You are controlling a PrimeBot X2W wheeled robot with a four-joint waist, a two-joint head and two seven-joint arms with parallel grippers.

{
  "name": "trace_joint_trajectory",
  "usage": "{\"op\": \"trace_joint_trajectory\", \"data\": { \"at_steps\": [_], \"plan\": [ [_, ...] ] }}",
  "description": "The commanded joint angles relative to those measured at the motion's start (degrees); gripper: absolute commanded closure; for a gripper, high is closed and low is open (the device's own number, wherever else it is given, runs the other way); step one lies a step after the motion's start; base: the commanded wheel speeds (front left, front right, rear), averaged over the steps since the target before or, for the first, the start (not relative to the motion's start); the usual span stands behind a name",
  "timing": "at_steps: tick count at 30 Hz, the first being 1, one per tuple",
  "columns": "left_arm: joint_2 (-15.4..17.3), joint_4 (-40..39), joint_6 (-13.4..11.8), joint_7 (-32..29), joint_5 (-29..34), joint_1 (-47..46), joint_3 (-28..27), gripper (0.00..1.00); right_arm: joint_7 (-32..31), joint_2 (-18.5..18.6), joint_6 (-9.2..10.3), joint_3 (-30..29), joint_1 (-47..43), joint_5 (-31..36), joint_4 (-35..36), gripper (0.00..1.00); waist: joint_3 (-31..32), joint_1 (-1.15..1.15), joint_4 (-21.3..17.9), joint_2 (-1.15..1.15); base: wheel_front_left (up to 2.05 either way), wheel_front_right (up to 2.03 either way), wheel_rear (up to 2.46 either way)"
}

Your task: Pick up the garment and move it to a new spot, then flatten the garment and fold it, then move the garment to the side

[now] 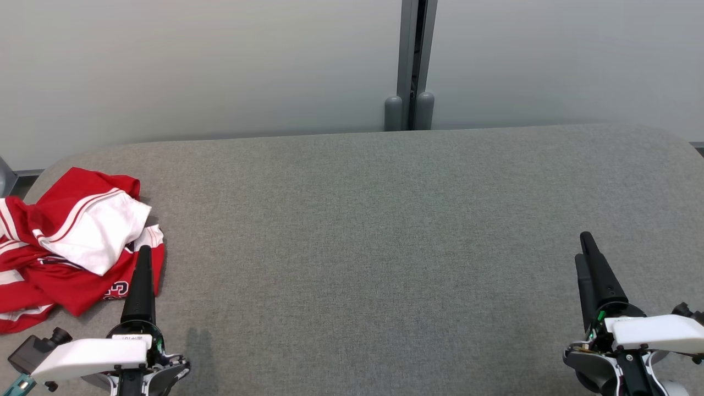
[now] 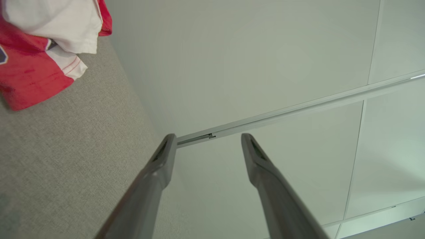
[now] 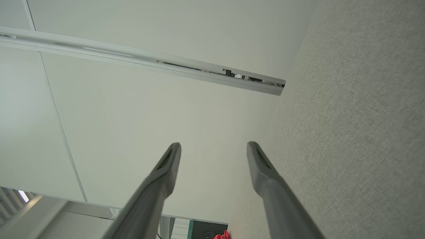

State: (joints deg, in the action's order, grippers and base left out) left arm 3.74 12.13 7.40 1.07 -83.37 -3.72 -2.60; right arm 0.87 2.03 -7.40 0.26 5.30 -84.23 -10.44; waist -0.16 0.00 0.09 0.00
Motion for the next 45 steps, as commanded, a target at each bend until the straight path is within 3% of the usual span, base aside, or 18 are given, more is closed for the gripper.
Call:
{"op": "trace_joint_trajectory", "data": {
  "at_steps": [1, 29, 35, 45],
  "plan": [
    [0.7, -1.0, 0.0, 0.5, 2.4, -1.4, 0.3, 0.0, 0.8, 0.6, -0.07, 0.2, 1.4, 1.9, 1.1, 0.0, 0.0, 0.0, 0.0, 0.0, 0.0, 0.0, 0.0],
    [-0.2, -1.8, -0.1, 5.7, 37.7, 0.4, -0.4, 0.0, 6.0, 0.8, -0.1, 2.2, 2.2, 34.5, 0.3, 0.0, 0.4, 0.0, 0.0, 0.0, 0.0, 0.0, 0.0],
    [0.1, -1.8, -1.3, 6.7, 46.0, 0.3, -0.3, 0.0, 7.0, 0.8, -0.1, 2.8, 2.4, 42.7, -0.3, 0.0, 0.4, 0.0, 0.0, 0.0, 0.0, 0.0, 0.0],
    [0.0, -1.5, -1.3, 8.2, 54.0, 0.5, -0.1, 0.0, 8.5, 0.9, -0.11, 2.7, 2.8, 51.2, -1.3, 0.0, 0.4, 0.0, 0.0, 0.0, 0.0, 0.0, 0.0]
  ]
}}
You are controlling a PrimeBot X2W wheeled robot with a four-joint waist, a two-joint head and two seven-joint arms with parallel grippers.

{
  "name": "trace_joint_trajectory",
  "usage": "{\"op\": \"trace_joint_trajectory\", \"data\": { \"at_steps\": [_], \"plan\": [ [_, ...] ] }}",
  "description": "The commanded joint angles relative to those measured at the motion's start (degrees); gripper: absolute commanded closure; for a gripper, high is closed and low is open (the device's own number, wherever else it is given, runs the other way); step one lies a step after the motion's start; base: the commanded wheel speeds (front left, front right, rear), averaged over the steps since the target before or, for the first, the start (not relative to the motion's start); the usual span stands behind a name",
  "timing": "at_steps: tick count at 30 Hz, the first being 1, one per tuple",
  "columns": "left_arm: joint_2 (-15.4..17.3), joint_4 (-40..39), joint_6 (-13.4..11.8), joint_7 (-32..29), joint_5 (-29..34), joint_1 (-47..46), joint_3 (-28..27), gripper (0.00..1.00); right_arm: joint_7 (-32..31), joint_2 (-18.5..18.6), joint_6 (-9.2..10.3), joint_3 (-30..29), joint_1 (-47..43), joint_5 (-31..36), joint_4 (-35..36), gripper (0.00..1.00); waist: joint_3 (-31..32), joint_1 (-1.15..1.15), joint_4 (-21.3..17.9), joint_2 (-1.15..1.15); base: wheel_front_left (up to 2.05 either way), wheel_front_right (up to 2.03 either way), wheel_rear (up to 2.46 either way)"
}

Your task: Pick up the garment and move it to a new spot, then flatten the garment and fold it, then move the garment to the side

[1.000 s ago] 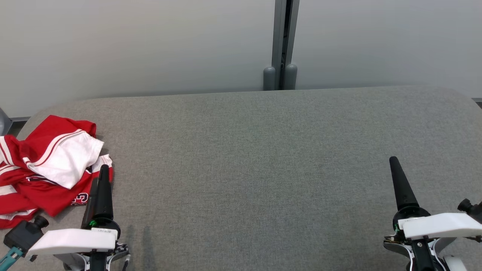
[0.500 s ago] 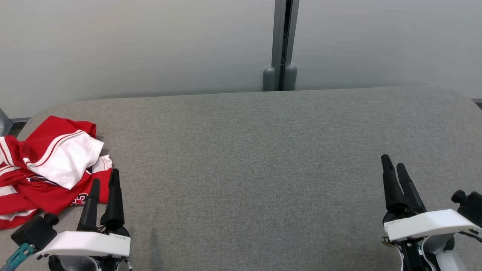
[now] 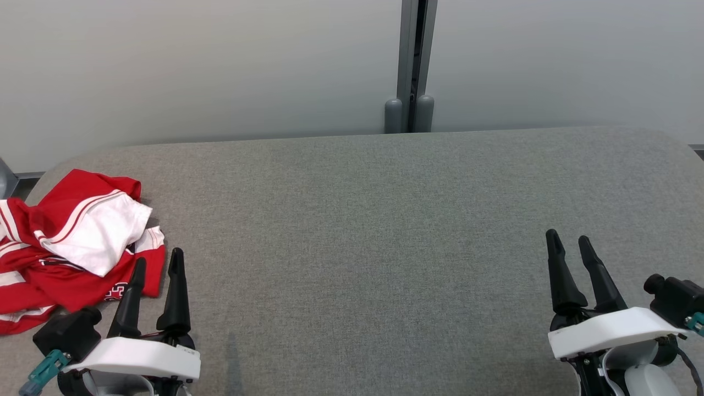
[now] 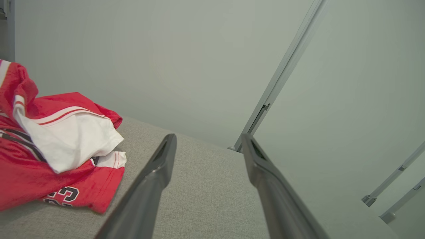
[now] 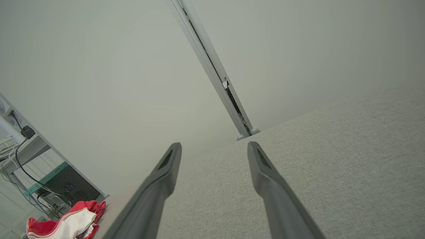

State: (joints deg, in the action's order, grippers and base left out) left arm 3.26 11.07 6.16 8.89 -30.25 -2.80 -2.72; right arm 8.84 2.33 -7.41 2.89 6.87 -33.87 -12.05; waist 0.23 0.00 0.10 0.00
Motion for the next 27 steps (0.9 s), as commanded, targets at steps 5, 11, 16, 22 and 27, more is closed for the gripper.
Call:
{"op": "trace_joint_trajectory", "data": {
  "at_steps": [5, 11, 16, 22, 27],
  "plan": [
    [0.4, 0.0, 0.0, 1.1, 3.9, -0.3, 0.1, 0.0, 1.3, 0.6, -0.1, 0.3, 1.4, 4.0, -0.3, 0.0, 0.0, 0.0, 0.0, 0.0, 0.0, 0.0, 0.0],
    [0.3, 0.3, 0.1, 1.9, 7.1, -0.4, 0.1, 0.0, 2.1, 0.6, -0.11, 0.7, 1.6, 6.9, -0.8, 0.0, 0.0, 0.0, 0.1, 0.0, 0.0, 0.0, 0.0],
    [0.2, 0.4, 0.2, 2.5, 9.7, -0.3, 0.2, 0.0, 2.6, 0.6, -0.11, 1.2, 1.9, 9.5, -1.0, 0.0, 0.0, 0.0, 0.1, 0.0, 0.0, 0.0, 0.0],
    [0.1, 0.6, 0.2, 3.3, 12.6, -0.3, 0.2, 0.0, 3.4, 0.7, -0.12, 1.8, 2.0, 12.2, -1.2, 0.0, 0.1, 0.0, 0.1, 0.0, 0.0, 0.0, 0.0],
    [0.1, 0.6, 0.3, 3.8, 14.4, -0.2, 0.2, 0.0, 3.9, 0.7, -0.11, 2.1, 2.1, 13.8, -1.4, 0.0, 0.1, 0.0, 0.2, 0.0, 0.0, 0.0, 0.0]
  ]
}}
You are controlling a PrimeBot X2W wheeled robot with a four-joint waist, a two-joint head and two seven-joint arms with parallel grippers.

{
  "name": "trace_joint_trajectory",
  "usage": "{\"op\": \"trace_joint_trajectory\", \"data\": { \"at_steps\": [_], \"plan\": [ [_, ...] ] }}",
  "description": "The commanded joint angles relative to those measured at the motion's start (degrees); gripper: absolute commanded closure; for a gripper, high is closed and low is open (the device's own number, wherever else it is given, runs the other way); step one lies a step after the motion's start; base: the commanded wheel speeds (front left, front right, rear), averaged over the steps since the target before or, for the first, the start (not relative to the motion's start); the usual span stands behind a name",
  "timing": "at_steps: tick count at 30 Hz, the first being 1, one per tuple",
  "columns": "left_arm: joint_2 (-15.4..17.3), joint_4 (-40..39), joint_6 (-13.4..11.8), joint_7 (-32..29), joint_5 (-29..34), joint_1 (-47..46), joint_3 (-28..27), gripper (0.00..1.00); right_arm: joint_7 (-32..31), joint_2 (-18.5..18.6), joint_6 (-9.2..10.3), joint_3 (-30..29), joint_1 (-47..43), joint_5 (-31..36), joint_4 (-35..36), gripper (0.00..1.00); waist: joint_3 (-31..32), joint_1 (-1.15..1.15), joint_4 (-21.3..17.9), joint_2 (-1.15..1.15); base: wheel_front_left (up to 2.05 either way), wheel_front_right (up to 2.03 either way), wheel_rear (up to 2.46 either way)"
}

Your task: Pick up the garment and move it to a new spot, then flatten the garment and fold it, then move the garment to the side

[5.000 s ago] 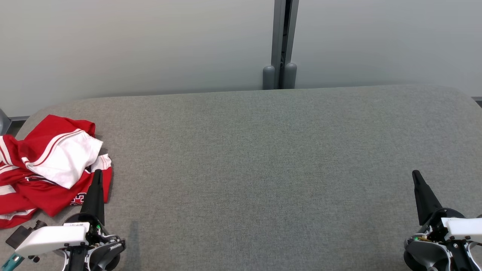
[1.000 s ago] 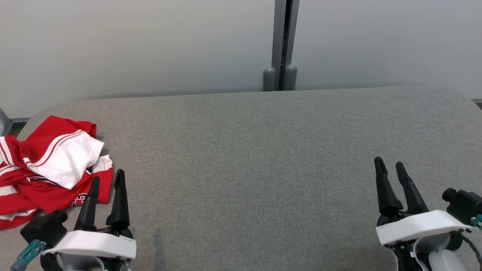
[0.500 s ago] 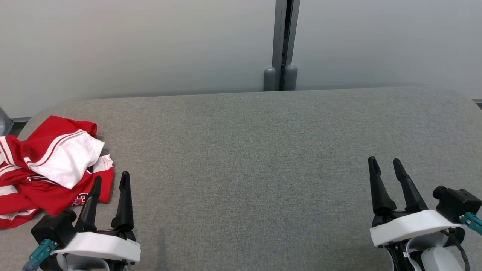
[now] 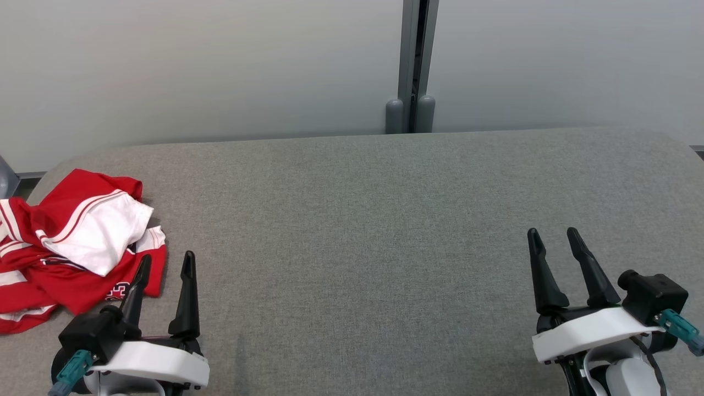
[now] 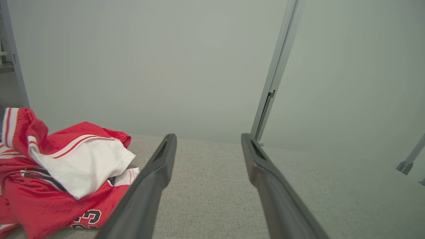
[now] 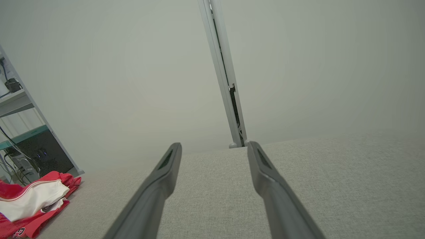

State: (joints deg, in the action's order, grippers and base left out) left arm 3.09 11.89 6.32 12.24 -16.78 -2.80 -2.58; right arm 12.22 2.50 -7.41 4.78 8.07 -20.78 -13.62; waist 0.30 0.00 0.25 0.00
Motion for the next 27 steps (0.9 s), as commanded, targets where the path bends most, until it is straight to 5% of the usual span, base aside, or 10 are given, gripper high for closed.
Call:
{"op": "trace_joint_trajectory", "data": {
  "at_steps": [1, 27],
  "plan": [
    [0.3, -0.2, 0.1, 0.6, 1.3, -0.2, 0.0, 0.0, 0.7, 0.5, -0.11, 0.3, 0.9, 1.2, 0.1, 0.0, 0.0, 0.0, 0.0, 0.0, 0.0, 0.0, 0.0],
    [0.0, 0.6, 0.3, 2.9, 10.4, 0.0, 0.2, 0.0, 3.1, 0.6, -0.13, 1.9, 1.5, 9.5, -1.4, 0.0, 0.0, 0.0, 0.0, 0.0, 0.0, 0.0, 0.0]
  ]
}}
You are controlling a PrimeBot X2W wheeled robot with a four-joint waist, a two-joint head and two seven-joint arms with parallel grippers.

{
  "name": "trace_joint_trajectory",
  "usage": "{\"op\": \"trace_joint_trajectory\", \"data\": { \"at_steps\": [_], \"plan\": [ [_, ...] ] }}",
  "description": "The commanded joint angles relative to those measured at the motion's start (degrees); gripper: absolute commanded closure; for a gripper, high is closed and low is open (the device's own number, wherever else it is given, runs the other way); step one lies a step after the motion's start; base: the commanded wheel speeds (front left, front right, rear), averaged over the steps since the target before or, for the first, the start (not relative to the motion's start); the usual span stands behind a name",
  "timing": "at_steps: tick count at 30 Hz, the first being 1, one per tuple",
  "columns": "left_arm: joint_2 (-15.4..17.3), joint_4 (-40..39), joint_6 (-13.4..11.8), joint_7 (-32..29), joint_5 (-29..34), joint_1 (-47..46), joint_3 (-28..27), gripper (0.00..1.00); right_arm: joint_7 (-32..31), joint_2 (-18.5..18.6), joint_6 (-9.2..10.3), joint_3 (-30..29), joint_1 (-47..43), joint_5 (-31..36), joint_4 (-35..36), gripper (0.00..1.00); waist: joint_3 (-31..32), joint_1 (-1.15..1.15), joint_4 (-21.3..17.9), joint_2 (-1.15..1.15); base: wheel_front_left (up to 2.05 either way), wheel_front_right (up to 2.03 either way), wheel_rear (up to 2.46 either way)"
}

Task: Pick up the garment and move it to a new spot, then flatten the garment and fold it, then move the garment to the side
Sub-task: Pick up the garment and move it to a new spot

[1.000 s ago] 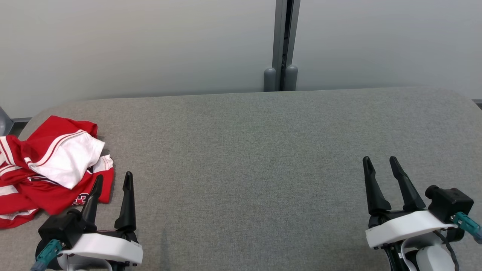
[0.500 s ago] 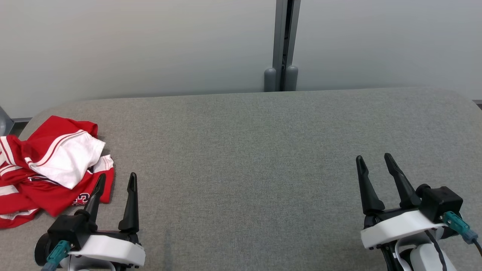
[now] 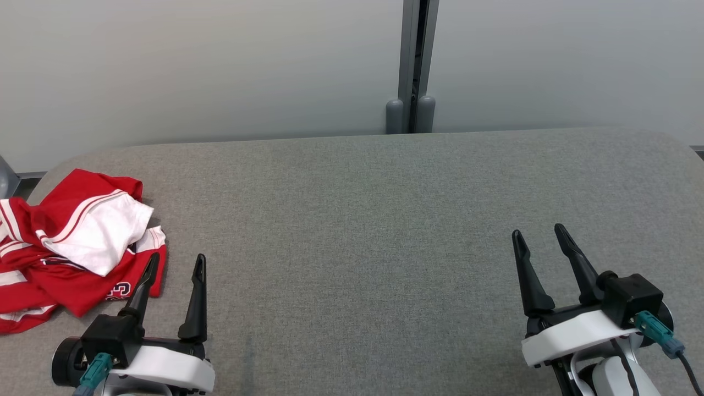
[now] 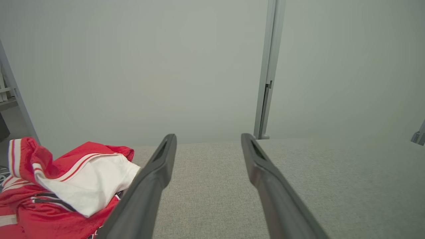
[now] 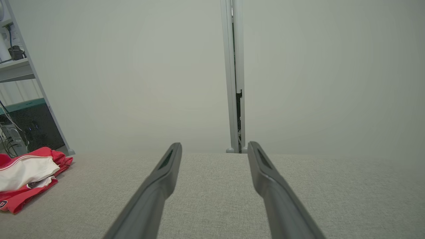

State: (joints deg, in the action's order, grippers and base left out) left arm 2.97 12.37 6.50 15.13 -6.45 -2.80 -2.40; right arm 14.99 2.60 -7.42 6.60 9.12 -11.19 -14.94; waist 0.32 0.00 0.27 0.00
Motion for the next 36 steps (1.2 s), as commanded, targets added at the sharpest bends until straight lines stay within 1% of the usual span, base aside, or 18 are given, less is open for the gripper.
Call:
{"op": "trace_joint_trajectory", "data": {
  "at_steps": [1, 28, 36],
  "plan": [
    [0.1, 0.2, 0.2, 0.0, 0.1, -0.1, 0.0, 0.0, 0.3, 0.5, -0.11, 0.1, 0.5, -0.1, -0.1, 0.0, 0.0, 0.0, 0.0, 0.0, 0.0, 0.0, 0.0],
    [0.0, 1.0, 0.2, 0.0, 0.1, -0.5, -0.1, 0.0, 0.3, 0.5, -0.12, 0.5, 0.7, -0.4, -0.8, 0.0, 0.0, 0.0, 0.1, 0.0, 0.0, 0.0, 0.0],
    [0.1, 2.3, 0.1, 0.0, -0.3, -0.9, -0.6, 0.0, 0.3, 0.5, -0.12, 1.4, 0.4, -1.0, -0.8, 0.0, -0.2, 0.0, 1.7, 0.0, 0.0, 0.0, 0.0]
  ]
}}
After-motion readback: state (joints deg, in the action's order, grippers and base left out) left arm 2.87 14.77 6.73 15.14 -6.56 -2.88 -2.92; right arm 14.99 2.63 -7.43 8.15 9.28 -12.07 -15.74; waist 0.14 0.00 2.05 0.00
